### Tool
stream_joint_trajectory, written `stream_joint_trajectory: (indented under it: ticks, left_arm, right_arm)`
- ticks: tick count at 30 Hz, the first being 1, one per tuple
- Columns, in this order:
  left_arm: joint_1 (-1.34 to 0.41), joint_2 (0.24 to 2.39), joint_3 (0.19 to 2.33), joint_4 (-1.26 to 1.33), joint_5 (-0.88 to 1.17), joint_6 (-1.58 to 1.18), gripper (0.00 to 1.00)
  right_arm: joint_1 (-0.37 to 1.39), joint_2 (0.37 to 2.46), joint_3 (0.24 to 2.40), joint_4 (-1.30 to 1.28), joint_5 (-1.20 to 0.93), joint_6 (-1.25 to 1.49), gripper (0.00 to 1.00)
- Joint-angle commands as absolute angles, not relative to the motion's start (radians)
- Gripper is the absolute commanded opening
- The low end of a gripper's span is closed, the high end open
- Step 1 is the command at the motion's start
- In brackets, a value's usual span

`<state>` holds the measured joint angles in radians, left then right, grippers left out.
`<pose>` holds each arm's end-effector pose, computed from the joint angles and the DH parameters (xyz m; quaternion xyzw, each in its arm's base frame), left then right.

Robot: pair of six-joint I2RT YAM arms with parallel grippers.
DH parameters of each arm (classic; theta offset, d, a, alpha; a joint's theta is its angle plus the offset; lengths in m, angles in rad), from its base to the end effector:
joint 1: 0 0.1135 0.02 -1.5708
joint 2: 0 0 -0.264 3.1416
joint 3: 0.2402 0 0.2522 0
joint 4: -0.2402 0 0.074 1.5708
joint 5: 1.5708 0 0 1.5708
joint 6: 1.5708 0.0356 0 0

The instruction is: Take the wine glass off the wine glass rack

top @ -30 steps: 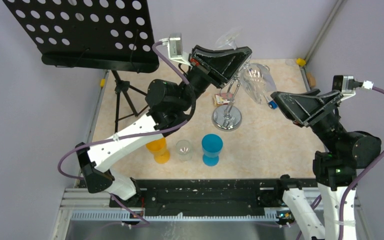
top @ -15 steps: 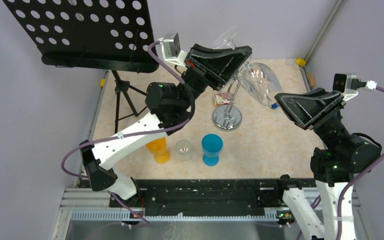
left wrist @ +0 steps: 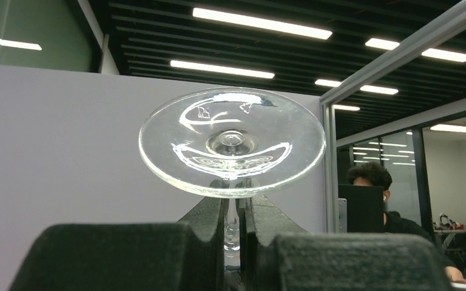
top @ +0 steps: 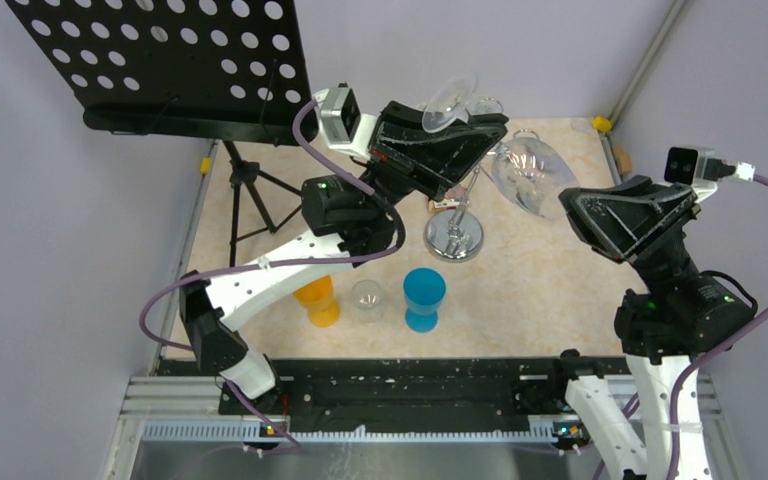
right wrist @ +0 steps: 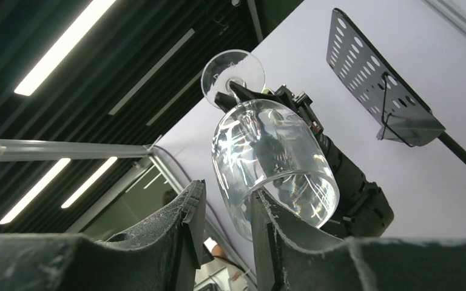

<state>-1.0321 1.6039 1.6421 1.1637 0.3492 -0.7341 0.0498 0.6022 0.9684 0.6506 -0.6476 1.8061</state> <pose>0.1486 -0.2723 0.5469 0.1957 0.1533 -0.7683 0.5899 0.0624 0.0246 0.4939 0.0041 0.4011 0.7820 0.4770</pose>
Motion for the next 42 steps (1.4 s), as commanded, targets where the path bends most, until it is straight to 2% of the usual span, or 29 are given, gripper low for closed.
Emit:
stream_joint_trajectory:
  ticks: [1,12,14,16,18,22,26,31,34,38,42]
  left_arm:
    - [-1.046,1.641,1.672,1.206,0.497,-0.722,0.00]
    - [-1.057,1.677,1.680,1.257,0.642,-0.684,0.00]
    - [-1.058,1.677,1.676,1.262,0.643,-0.682,0.00]
    - [-1.058,1.676,1.670,1.265,0.642,-0.683,0.02]
    - [-1.057,1.670,1.664,1.266,0.640,-0.685,0.09]
    - [-1.057,1.648,1.633,1.266,0.630,-0.678,0.34]
    - [-1.057,1.624,1.601,1.258,0.622,-0.664,0.51]
    - [-1.057,1.582,1.546,1.251,0.612,-0.641,0.78]
    - [-1.056,1.550,1.501,1.242,0.599,-0.625,0.83]
    - [-1.055,1.493,1.408,1.197,0.550,-0.605,0.85]
    - [-1.039,1.411,1.294,1.018,0.451,-0.551,0.85]
  right_arm:
    - [0.051,0.632,0.971,0.793,-0.596,1.869,0.32]
    - [0.051,0.672,0.987,0.860,-0.618,1.903,0.24]
    - [0.051,0.673,0.995,0.847,-0.627,1.886,0.17]
    - [0.051,0.673,1.010,0.809,-0.634,1.859,0.01]
    - [0.051,0.672,1.026,0.770,-0.638,1.824,0.00]
    - [0.051,0.668,1.063,0.710,-0.635,1.751,0.00]
    - [0.051,0.662,1.105,0.619,-0.620,1.662,0.00]
    - [0.052,0.642,1.146,0.464,-0.577,1.556,0.00]
    - [0.051,0.630,1.166,0.372,-0.539,1.492,0.00]
    - [0.051,0.620,1.210,0.231,-0.495,1.397,0.00]
    - [0.051,0.612,1.307,-0.033,-0.443,1.254,0.00]
